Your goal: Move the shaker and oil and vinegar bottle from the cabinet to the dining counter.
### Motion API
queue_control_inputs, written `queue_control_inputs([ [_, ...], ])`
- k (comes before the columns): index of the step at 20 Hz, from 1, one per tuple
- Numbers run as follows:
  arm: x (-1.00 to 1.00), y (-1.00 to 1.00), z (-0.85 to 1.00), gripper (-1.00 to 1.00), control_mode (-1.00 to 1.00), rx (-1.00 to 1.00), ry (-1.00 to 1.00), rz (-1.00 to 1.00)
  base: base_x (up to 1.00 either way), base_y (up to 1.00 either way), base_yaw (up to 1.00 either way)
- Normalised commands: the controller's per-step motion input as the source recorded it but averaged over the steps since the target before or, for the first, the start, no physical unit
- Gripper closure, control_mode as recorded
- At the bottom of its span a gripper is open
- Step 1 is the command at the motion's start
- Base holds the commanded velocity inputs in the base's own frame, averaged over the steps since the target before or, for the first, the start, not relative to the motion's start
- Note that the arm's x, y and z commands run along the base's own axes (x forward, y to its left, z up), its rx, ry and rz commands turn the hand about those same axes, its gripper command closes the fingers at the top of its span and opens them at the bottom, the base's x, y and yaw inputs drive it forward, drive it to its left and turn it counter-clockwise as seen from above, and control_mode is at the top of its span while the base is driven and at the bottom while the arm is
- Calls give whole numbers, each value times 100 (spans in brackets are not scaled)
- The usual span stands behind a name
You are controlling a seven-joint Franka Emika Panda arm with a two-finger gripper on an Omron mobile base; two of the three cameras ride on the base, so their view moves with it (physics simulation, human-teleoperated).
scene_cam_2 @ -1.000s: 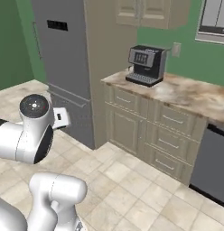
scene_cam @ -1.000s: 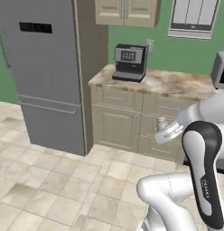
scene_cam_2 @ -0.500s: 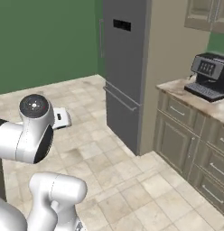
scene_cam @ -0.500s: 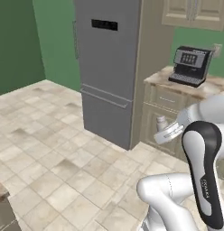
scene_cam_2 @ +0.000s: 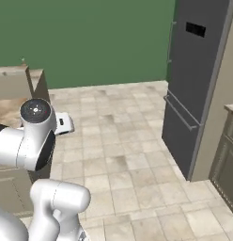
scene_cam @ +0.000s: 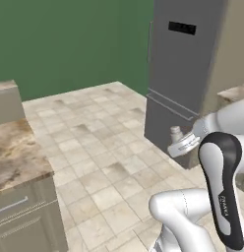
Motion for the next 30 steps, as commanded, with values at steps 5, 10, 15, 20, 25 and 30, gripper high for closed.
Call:
queue_control_inputs([
  [5, 0, 0, 0, 100, 100, 0, 0, 0, 41, -17, 48],
  [10, 0, 0, 0, 100, 100, 0, 0, 0, 53, -35, 45],
  [15, 0, 0, 0, 100, 100, 0, 0, 0, 52, -51, 42],
  [20, 0, 0, 0, 100, 100, 0, 0, 0, 50, -63, 36],
  [25, 0, 0, 0, 100, 100, 0, 0, 0, 51, -72, 29],
  [30, 0, 0, 0, 100, 100, 0, 0, 0, 77, -62, 23],
])
